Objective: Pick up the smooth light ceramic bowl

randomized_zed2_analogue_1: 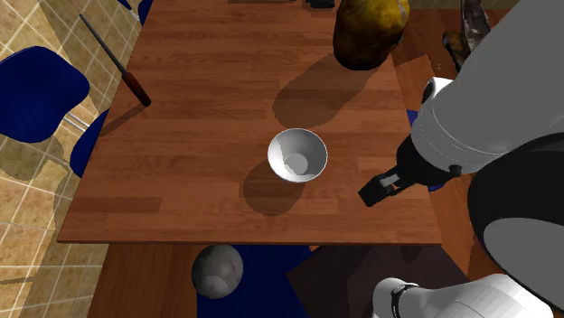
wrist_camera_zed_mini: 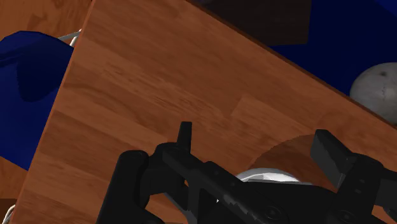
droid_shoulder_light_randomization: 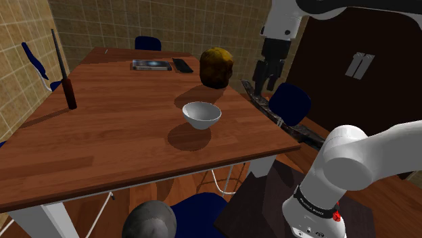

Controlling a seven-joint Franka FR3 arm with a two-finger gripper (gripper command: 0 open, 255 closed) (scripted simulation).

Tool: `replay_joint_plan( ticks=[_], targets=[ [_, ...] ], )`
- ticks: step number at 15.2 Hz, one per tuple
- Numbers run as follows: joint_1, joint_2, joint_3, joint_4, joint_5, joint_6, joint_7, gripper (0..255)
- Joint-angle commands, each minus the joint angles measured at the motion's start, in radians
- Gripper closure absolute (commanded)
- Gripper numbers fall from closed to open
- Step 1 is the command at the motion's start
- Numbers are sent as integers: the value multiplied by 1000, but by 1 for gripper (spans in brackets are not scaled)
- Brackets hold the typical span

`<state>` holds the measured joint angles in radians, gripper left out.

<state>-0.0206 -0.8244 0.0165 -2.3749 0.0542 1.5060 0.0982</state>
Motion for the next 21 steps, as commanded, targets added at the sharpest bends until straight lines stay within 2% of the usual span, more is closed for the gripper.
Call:
replay_joint_plan(
  ticks=[1, 7, 14, 17, 21],
  targets=[
    [0, 0, 0, 0, 0, 0, 0, 0],
    [-9, 160, -29, -9, 29, 222, -14, 0],
    [-7, 382, -65, 46, 82, 448, -45, 0],
    [-4, 477, -80, 88, 112, 525, -64, 0],
    [-3, 490, -80, 45, 118, 579, -74, 0]
  ],
)
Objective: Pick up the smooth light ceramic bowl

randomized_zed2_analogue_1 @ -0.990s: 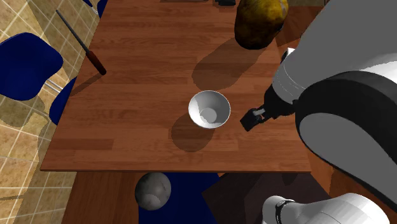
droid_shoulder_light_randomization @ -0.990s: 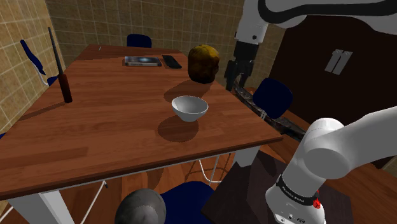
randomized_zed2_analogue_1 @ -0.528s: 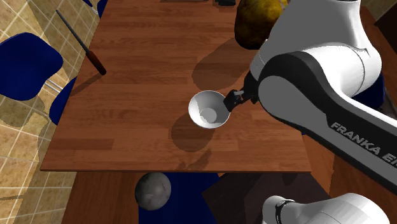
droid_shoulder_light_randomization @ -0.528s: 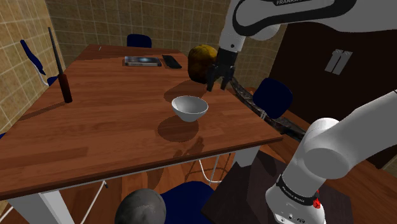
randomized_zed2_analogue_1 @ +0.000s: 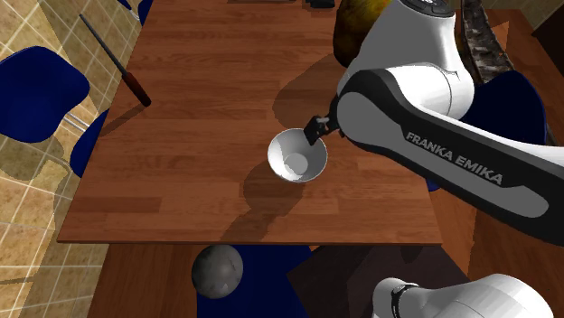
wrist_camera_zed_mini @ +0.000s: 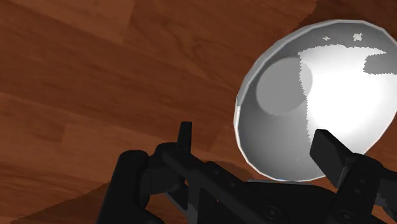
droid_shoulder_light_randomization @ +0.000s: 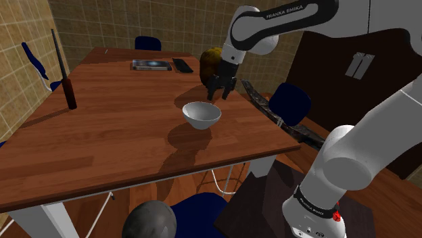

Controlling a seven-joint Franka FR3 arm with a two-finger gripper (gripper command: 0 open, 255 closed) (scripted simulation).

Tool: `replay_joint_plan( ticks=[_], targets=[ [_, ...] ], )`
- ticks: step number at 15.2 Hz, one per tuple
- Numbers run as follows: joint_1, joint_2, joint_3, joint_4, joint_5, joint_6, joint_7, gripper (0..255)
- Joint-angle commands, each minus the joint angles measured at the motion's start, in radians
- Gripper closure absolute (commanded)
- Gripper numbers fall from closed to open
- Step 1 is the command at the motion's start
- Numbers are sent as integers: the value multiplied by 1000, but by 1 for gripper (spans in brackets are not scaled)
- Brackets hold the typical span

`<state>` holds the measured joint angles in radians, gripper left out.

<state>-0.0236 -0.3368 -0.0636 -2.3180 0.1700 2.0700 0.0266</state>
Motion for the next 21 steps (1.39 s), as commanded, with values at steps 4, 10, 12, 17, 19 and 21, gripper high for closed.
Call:
replay_joint_plan(
  ticks=[4, 10, 12, 17, 19, 21],
  targets=[
    [2, 17, 0, -47, 8, 64, -12, 0],
    [3, 19, 1, -45, 8, 65, -10, 255],
    [3, 19, 1, -45, 8, 65, -10, 255],
    [1, 8, 0, -28, 4, 37, -6, 255],
    [0, 1, 0, -8, 1, 9, -1, 255],
    [0, -6, 0, 14, -2, -18, 4, 255]
  ],
)
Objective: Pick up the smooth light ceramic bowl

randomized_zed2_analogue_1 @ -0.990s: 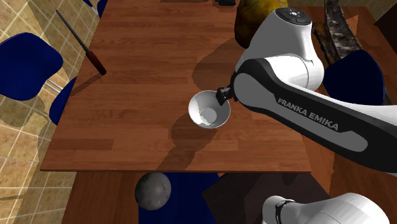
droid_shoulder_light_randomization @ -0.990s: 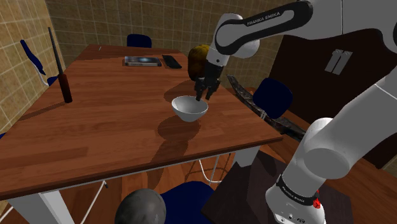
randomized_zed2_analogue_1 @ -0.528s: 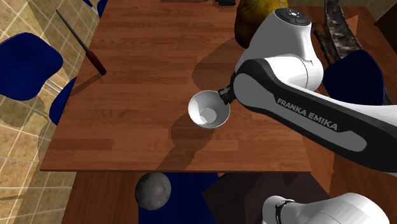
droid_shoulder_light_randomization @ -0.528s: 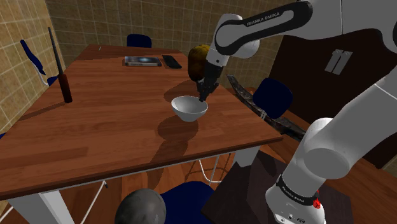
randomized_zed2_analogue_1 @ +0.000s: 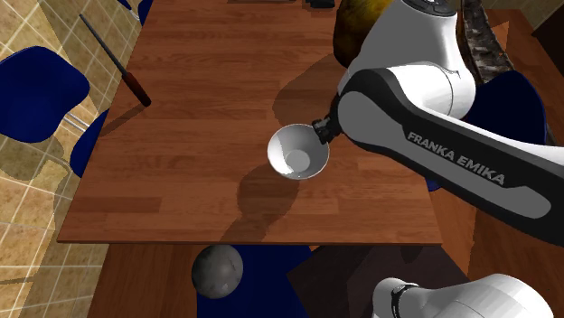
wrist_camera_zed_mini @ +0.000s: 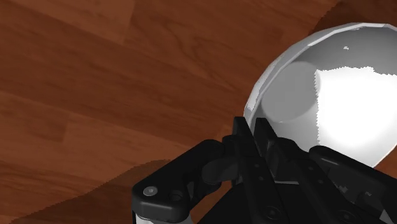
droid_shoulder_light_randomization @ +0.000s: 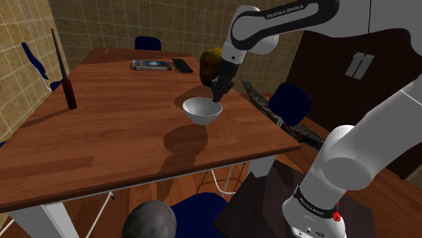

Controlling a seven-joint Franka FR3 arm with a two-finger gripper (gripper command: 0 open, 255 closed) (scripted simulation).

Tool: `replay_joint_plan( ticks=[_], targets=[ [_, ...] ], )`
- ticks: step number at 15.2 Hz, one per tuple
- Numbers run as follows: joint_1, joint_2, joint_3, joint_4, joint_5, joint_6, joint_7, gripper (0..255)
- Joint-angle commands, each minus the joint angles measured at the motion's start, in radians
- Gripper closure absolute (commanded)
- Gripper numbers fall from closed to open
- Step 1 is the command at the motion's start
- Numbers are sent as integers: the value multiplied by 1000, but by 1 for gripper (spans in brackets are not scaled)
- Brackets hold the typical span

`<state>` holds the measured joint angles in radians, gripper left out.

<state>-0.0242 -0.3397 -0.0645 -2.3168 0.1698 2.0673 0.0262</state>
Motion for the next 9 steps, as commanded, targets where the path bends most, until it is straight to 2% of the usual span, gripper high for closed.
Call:
replay_joint_plan(
  ticks=[1, 9],
  targets=[
    [0, -6, 1, 23, -3, -29, 7, 255],
    [-2, -21, 1, 117, -11, -136, 25, 255]
  ],
)
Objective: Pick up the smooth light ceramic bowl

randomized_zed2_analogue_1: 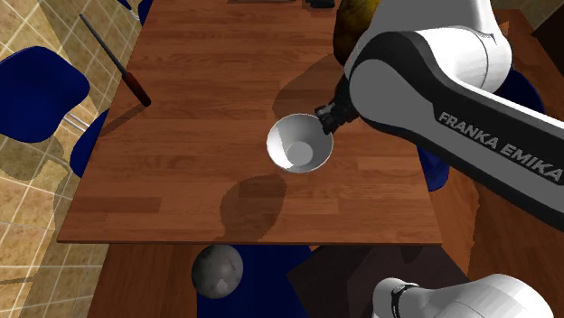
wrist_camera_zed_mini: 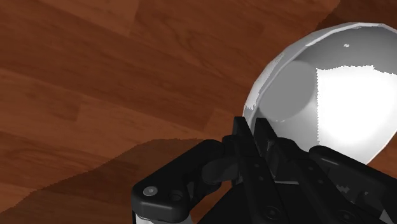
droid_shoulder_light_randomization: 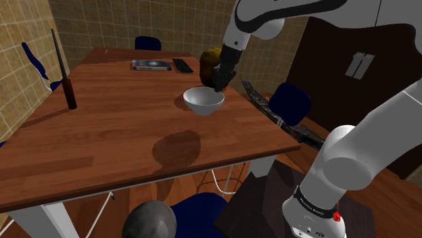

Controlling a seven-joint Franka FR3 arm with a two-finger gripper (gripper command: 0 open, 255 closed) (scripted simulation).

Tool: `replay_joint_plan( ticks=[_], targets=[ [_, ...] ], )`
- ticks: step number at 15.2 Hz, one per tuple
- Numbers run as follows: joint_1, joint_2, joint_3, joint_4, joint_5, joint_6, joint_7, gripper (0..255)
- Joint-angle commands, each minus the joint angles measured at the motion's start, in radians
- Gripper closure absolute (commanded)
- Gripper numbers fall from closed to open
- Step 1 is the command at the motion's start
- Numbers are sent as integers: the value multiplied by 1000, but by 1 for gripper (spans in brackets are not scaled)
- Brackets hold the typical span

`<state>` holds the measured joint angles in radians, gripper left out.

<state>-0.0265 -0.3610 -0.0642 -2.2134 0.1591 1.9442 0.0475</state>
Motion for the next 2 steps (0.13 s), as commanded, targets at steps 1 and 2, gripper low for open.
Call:
replay_joint_plan(
  ticks=[1, 2],
  targets=[
    [1, 0, 1, 16, -1, -15, 4, 255],
    [1, 0, 1, 16, -1, -15, 4, 255]
  ],
)
